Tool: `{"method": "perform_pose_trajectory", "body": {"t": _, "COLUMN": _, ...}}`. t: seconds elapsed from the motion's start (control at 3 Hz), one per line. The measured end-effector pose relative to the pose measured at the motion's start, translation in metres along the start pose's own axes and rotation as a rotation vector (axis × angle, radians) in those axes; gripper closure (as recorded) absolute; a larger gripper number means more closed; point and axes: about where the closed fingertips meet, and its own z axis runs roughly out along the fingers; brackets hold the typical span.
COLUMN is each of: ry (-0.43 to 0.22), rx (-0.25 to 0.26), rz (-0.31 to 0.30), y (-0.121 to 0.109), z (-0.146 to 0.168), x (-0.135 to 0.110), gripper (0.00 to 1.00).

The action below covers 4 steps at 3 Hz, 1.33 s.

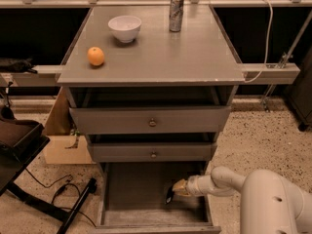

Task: Place rxbar chocolate into bottom drawer

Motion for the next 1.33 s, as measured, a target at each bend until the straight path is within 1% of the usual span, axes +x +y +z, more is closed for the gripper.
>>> {"method": "perform_pose_trajectory", "body": {"t": 0.33, "ry": -0.005, "rx": 0.000, "rz": -0.005, "y": 0.0035, "z": -0.0009, "x": -0.0021, "gripper": 1.00}}
{"method": "perform_pose_trajectory", "body": {"t": 0.67, "ry": -0.004, "rx": 0.000, "rz": -0.005, "y": 0.0036, "z": -0.0006, "x": -0.0016, "gripper": 0.82}}
{"method": "perform_pose_trajectory", "body": {"t": 1.0, "ry": -0.004, "rx": 0.000, "rz": -0.005, "y": 0.0036, "z": -0.0006, "x": -0.0016, "gripper": 0.50}}
{"method": "perform_pose_trajectory", "body": {"t": 1.33, "ry": -0.004, "rx": 0.000, "rz": -0.005, "y": 0.0036, "z": -0.0005, "x": -0.0016, "gripper": 0.27}}
